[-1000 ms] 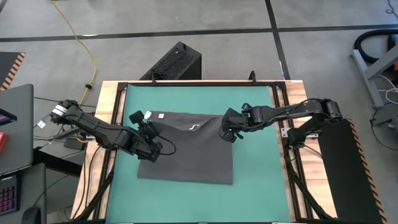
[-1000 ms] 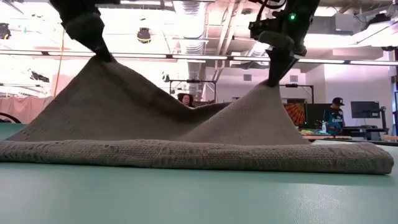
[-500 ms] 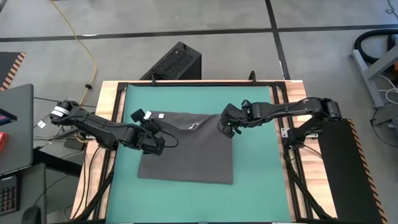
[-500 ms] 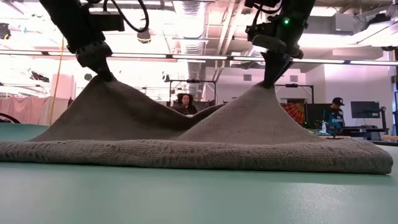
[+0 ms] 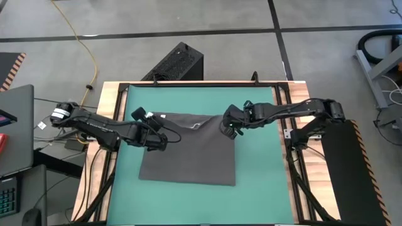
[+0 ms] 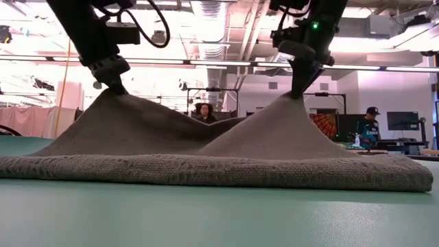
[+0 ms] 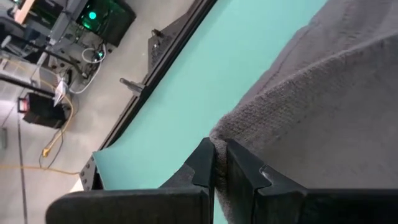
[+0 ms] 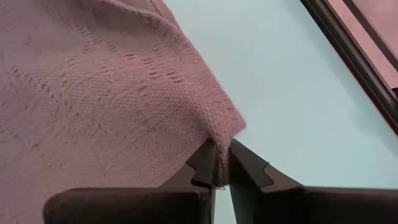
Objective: Roll towel
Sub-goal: Roll the gray towel on the table
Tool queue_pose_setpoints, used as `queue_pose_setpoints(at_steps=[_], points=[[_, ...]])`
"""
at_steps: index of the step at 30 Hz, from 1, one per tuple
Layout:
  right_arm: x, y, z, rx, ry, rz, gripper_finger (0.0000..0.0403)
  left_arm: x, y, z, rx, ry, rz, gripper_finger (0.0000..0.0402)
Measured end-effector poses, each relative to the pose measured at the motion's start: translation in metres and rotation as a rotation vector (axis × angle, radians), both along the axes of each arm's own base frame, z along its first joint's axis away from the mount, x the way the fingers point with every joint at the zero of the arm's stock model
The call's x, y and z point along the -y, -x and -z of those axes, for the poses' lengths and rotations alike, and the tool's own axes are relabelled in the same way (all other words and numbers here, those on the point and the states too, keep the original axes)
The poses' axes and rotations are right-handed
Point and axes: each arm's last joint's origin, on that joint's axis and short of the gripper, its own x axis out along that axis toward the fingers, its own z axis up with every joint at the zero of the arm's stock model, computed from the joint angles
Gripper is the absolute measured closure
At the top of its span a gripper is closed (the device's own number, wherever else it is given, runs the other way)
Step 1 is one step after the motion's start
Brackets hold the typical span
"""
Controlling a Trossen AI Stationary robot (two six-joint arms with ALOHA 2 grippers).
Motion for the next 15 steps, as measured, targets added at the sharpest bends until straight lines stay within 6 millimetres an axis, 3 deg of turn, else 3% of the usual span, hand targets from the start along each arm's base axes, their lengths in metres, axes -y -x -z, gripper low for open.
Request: queue_pose_setpoints(at_steps=[15], points=[[0.017,-0.017,0.038,-0.161,0.021,0.046,0.0349,-0.023,-0.004,-0.001,0.042,0.008,-0.108,0.0393]])
